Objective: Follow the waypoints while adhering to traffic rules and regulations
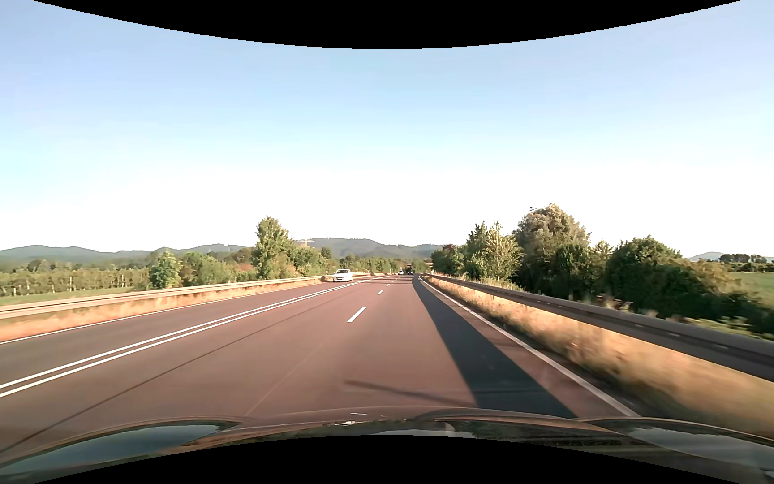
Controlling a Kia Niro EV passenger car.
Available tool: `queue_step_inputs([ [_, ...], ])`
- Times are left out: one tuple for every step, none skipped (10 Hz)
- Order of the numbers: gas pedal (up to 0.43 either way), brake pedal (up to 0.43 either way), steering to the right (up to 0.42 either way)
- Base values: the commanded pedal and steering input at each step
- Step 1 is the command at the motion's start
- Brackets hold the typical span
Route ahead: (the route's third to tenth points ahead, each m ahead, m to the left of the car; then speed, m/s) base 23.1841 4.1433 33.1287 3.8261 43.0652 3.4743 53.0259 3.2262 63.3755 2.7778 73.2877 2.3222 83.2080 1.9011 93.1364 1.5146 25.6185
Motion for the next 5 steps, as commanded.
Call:
queue_step_inputs([
  [0.228,0.000,0.003],
  [0.228,0.000,0.003],
  [0.228,0.000,0.003],
  [0.228,0.000,0.003],
  [0.228,0.000,0.003],
])
